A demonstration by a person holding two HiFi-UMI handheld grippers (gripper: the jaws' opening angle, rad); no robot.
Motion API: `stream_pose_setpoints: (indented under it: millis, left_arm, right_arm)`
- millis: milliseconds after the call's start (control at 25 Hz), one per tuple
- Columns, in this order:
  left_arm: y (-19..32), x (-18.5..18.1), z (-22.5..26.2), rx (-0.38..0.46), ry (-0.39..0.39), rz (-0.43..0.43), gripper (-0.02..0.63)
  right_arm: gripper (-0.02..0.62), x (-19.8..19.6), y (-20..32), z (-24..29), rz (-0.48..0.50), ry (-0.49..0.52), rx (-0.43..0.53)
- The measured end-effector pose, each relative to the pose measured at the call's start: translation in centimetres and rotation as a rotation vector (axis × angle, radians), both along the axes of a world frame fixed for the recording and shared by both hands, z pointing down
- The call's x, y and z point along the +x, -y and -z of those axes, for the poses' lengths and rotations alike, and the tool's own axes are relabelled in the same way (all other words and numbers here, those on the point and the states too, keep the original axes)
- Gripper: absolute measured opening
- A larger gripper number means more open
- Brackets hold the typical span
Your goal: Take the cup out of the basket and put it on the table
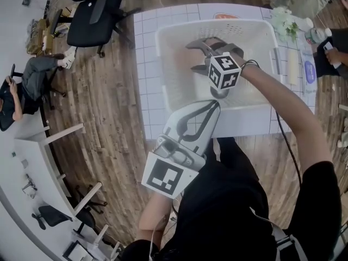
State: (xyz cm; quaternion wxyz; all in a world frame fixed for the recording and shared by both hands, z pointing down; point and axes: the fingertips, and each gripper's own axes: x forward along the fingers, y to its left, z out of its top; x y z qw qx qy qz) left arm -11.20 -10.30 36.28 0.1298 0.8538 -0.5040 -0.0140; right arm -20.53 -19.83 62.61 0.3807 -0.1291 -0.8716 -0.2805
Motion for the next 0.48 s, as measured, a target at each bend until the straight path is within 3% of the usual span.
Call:
stream_pose_setpoints:
  millis: [480]
  left_arm:
    - [0.7, 0.7, -0.6, -0.021, 0.003, -0.028, 0.011]
  right_arm:
    - [0.349, -1.1, 0.1, -3.7, 0.033, -0.064, 0.043]
